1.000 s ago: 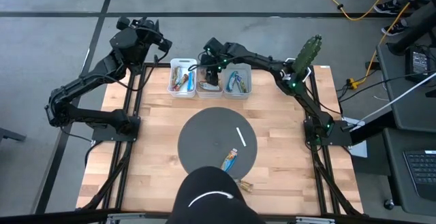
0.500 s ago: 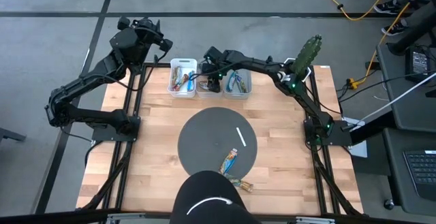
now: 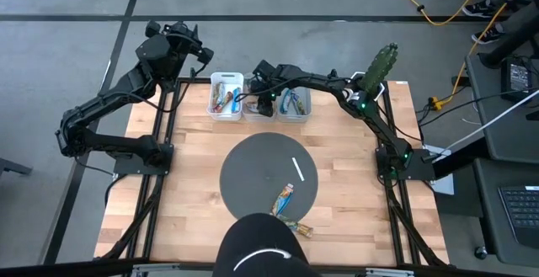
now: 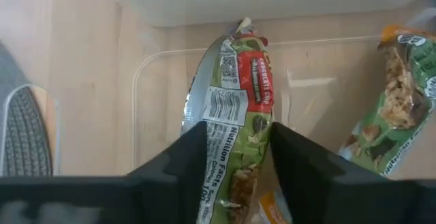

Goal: Pick and place Granola Bars by type
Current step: Put the red granola bar into the white bin

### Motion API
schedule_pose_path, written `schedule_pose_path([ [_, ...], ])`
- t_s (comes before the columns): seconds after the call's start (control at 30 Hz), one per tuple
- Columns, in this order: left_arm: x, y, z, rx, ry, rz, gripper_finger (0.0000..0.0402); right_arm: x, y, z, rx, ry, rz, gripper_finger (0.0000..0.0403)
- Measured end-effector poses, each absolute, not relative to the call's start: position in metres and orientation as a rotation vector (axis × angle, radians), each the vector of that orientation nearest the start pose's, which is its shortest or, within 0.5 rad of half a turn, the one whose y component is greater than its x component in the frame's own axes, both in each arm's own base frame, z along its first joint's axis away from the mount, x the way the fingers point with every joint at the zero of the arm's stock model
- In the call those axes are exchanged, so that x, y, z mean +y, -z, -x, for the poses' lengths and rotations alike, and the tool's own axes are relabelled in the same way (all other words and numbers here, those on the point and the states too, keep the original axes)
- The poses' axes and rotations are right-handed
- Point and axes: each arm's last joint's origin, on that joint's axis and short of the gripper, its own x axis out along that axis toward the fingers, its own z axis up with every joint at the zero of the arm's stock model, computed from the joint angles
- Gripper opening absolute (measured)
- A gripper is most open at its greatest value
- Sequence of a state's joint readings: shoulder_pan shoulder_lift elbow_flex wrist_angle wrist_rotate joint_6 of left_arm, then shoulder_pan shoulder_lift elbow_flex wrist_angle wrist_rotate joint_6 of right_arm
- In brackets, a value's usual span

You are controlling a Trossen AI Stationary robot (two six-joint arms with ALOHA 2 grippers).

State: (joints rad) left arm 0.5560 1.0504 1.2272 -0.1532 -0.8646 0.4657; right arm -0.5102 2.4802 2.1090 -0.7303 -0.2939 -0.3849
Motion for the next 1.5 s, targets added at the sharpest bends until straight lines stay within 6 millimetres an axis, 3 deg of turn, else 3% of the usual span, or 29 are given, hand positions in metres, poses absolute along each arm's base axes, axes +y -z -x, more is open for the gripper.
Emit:
schedule_pose_path([
  [0.2,0.127,-0.437,-0.163,0.305,-1.399,-0.38,0.0169,-0.247,-0.148,-0.46,1.013,-0.027,-0.091,0.0062],
  [0.43,0.127,-0.437,-0.163,0.305,-1.399,-0.38,0.0169,-0.247,-0.149,-0.46,1.011,-0.013,-0.1,0.0051],
  [0.57,0.127,-0.437,-0.163,0.306,-1.399,-0.38,0.0169,-0.248,-0.166,-0.462,1.004,-0.011,-0.096,0.0037],
  [0.77,0.125,-0.44,-0.16,0.286,-1.407,-0.388,0.0169,-0.255,-0.216,-0.465,0.955,0.063,-0.006,0.0011],
  [1.07,0.109,-0.457,-0.133,0.137,-1.442,-0.325,0.0169,-0.257,-0.317,-0.421,0.816,0.266,0.049,0.0007],
  [1.27,0.104,-0.447,-0.132,0.095,-1.261,-0.164,0.0169,-0.23,-0.384,-0.397,0.668,0.294,0.093,0.0011],
  [1.5,0.102,-0.435,-0.15,0.106,-0.8,-0.037,0.0181,-0.181,-0.429,-0.387,0.55,0.248,0.092,0.0009],
])
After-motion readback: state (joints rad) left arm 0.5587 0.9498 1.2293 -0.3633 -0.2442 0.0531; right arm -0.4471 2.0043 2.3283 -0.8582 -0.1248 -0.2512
